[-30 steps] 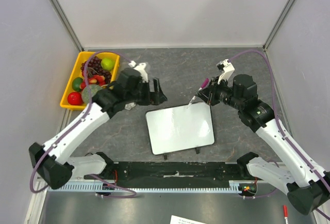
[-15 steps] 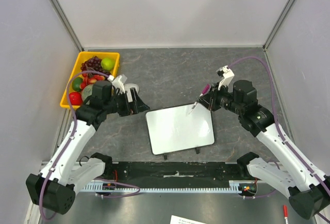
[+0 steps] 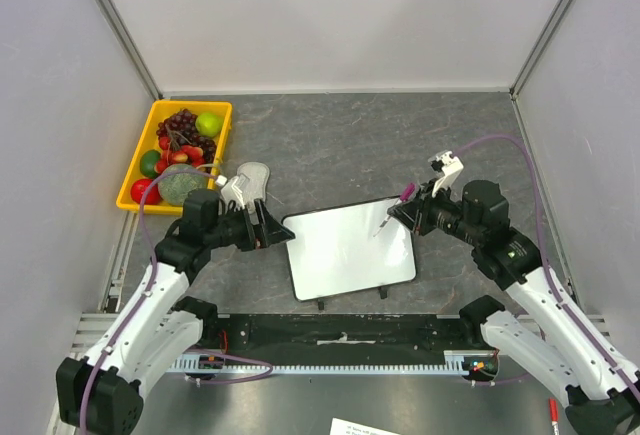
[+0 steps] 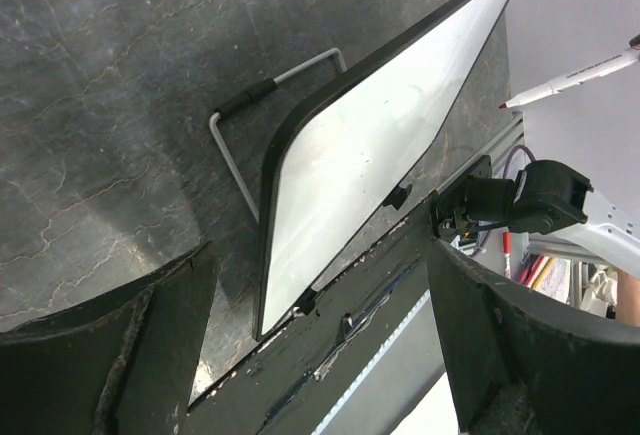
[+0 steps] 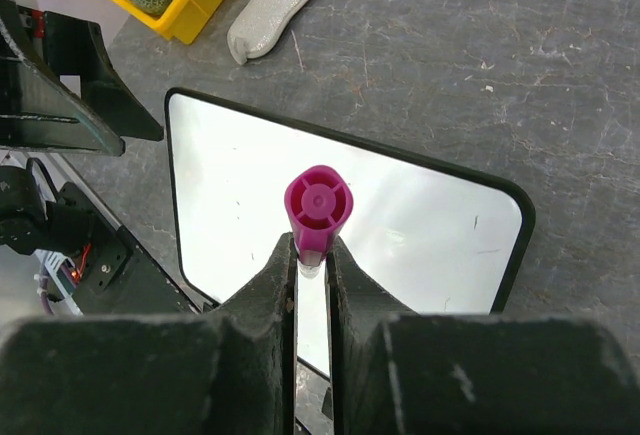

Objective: Write a sentence on the whiteboard
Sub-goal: Move the whiteboard to the center of the board, then hold the whiteboard at the center of the board.

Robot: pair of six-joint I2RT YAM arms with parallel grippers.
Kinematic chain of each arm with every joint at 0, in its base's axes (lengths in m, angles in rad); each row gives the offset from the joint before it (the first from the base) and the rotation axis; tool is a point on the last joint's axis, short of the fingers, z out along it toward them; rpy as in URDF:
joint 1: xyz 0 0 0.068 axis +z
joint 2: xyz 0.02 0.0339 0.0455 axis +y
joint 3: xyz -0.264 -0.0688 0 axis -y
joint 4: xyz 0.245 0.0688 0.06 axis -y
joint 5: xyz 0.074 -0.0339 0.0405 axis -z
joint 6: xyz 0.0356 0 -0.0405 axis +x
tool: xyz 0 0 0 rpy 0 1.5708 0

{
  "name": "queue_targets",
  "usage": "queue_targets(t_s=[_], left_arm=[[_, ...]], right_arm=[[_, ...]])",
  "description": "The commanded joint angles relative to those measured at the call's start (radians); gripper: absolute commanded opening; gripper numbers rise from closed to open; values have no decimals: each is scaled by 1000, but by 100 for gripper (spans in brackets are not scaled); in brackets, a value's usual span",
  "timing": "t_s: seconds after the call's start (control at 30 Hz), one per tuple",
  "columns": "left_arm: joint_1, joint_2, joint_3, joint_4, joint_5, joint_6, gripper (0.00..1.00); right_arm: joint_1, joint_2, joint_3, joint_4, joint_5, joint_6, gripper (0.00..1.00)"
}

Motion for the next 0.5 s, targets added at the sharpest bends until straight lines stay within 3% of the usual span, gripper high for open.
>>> queue_targets(t_s=[0.0, 0.47], left_arm=[[6, -16, -47, 161, 46, -65, 89], [4, -97, -56, 108, -14, -67, 89]], right_arm=[[-2, -51, -38, 33, -6, -7, 0], [2, -60, -89, 70, -20, 3, 0]])
